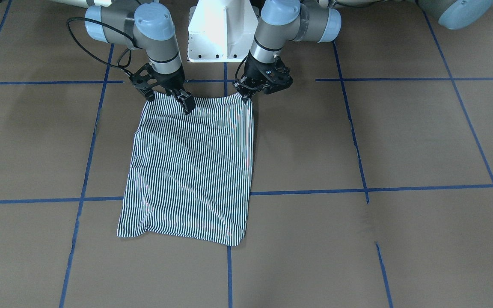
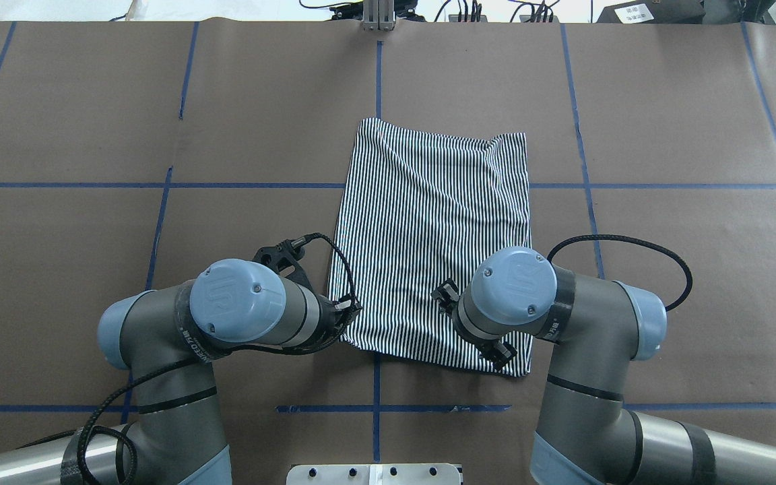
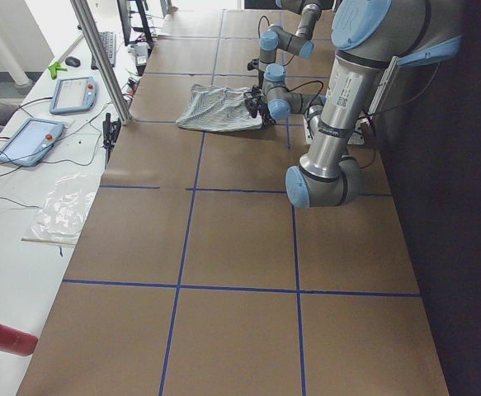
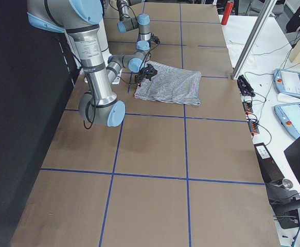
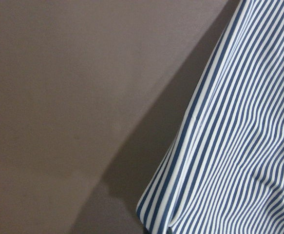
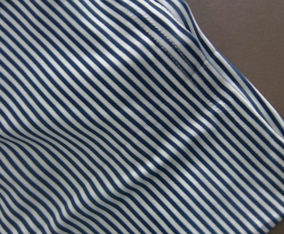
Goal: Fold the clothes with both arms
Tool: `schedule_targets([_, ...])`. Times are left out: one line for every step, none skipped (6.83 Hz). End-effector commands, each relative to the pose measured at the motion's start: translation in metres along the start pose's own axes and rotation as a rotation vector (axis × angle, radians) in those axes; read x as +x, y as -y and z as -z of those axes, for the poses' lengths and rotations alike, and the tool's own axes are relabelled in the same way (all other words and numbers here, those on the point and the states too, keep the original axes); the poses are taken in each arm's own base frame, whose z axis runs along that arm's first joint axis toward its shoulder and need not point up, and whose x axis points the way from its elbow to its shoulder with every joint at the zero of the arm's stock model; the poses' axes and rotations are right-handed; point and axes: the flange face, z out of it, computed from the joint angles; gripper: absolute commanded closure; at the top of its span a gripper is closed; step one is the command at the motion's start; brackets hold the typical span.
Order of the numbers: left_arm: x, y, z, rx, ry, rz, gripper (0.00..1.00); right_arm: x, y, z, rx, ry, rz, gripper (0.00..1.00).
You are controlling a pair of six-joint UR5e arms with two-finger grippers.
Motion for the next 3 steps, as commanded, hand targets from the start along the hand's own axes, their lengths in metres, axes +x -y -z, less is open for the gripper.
schedule_targets([0.0015, -0.0015, 0.0006, -0.002, -0.003, -0.001, 1.0, -0.0072, -0.0026, -0.0104, 0.016, -0.017, -0.023, 0.0])
schedule_targets([0.0015, -0.0015, 0.0006, -0.002, -0.003, -0.001, 1.0, -0.0067, -0.0006, -0.0119, 0.022, -0.022, -0.032, 0.0])
schedule_targets([0.0017, -0.0016, 0.0008, -0.003, -0.004, -0.002, 1.0, -0.004, 0.003, -0.0144, 0.025, -0.03, -0.038, 0.0])
